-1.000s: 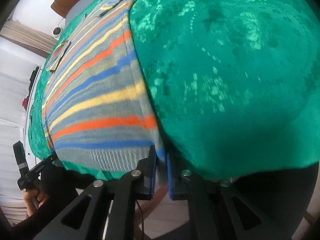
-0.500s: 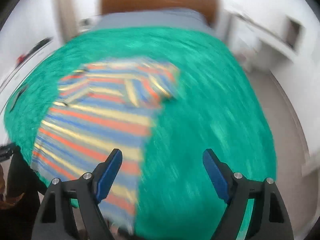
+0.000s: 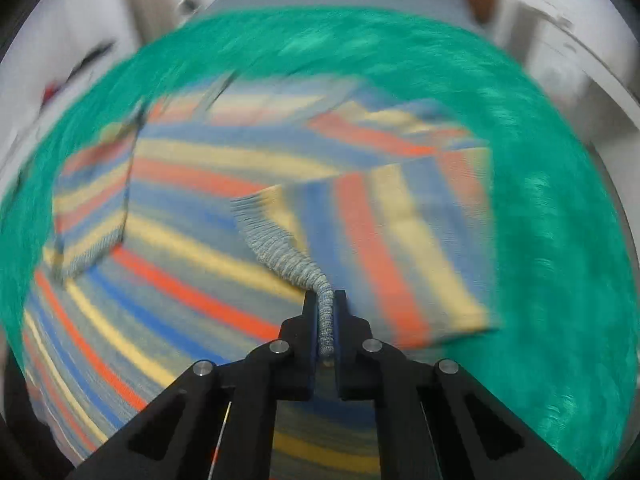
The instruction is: Fold small clothes
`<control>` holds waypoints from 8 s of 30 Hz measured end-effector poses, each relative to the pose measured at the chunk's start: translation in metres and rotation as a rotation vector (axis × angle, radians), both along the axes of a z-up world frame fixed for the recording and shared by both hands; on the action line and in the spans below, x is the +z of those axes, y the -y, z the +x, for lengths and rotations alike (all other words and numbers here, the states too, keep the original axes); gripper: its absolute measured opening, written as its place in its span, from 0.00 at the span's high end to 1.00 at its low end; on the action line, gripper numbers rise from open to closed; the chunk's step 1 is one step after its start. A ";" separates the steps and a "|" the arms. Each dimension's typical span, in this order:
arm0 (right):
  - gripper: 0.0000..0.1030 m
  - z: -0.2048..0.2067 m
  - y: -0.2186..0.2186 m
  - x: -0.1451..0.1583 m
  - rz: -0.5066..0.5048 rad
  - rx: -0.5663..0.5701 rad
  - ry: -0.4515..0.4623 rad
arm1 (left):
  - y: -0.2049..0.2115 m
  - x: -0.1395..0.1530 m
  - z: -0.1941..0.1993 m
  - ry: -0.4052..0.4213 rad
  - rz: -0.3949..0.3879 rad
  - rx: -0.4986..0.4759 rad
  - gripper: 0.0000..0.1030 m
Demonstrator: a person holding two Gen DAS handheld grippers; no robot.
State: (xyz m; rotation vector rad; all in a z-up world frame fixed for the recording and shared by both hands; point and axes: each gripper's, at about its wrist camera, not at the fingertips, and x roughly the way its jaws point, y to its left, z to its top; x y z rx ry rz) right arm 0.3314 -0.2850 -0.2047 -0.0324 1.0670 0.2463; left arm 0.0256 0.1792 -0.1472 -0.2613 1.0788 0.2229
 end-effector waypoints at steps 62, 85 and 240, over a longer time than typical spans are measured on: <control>0.44 -0.226 0.180 -0.008 0.087 -0.439 0.081 | 0.196 -0.043 0.256 -0.058 0.359 -0.862 0.96; 0.30 -0.221 0.155 -0.034 -0.032 -0.419 0.084 | -0.121 -0.023 0.257 0.034 -0.063 0.266 0.98; 0.00 -0.218 0.135 -0.056 -0.097 -0.402 0.194 | -0.035 -0.063 0.229 0.105 0.136 -0.090 0.00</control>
